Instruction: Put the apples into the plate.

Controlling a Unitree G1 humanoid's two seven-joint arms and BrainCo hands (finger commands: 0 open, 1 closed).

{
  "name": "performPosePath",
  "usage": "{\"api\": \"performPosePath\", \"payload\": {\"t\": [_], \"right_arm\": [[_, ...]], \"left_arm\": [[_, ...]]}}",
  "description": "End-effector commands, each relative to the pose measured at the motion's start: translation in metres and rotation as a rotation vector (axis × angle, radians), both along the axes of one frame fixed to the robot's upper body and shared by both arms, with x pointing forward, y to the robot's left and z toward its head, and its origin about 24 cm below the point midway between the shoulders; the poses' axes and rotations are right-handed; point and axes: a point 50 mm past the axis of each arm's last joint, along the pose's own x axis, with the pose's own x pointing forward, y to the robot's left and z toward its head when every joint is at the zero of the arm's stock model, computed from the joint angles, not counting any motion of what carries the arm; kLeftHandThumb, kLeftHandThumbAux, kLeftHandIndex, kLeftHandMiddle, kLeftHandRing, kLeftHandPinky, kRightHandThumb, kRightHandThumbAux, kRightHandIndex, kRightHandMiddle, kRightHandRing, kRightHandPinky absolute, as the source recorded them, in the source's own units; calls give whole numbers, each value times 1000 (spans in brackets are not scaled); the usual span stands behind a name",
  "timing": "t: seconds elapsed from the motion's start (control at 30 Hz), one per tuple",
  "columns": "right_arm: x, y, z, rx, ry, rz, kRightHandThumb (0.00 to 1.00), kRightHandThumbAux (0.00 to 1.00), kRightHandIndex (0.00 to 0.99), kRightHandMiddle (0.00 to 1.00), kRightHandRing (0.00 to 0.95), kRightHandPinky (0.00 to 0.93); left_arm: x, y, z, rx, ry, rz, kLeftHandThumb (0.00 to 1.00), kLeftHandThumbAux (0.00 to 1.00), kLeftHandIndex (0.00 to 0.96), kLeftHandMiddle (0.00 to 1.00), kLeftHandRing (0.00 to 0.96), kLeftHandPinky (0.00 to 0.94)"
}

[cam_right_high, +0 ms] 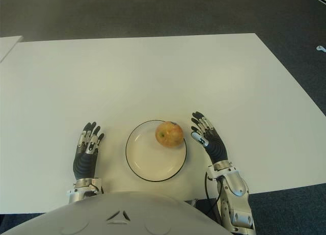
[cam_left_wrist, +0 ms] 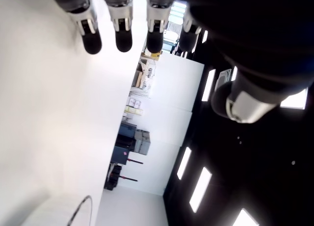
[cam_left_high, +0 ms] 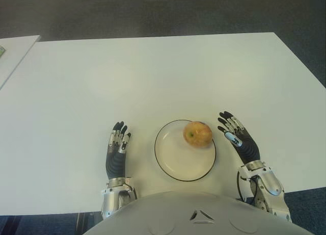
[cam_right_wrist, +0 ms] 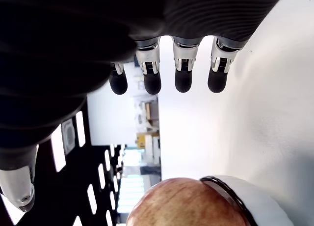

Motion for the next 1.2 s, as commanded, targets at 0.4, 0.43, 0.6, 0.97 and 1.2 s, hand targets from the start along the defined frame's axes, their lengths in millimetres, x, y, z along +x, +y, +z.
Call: {"api": "performPosePath", "payload": {"t": [0.4, 0.43, 0.6, 0.97, 1.2], "right_arm": [[5, 0, -7, 56, -20, -35, 244, 552, 33, 0, 0, 0], [5, 1, -8, 60, -18, -37, 243, 549, 36, 0, 0, 2], [7, 4, -14, 83, -8, -47, 248, 535, 59, 17, 0, 30], [12, 7, -22, 130, -10, -59, 246, 513, 101, 65, 19, 43], [15, 9, -26, 126, -15, -82, 211, 553, 96, 74, 35, 63]], "left_arm": [[3, -34, 1, -38, 28, -52, 157, 448, 60, 57, 28, 22], [3, -35, 2, -32, 36, -57, 152, 445, 57, 53, 24, 22], [3, -36, 5, 16, 71, -92, 136, 445, 60, 53, 25, 47], [2, -34, -3, 184, 115, -175, 83, 530, 51, 52, 40, 47], [2, -32, 5, 174, 73, -129, 70, 540, 58, 55, 39, 49]]}}
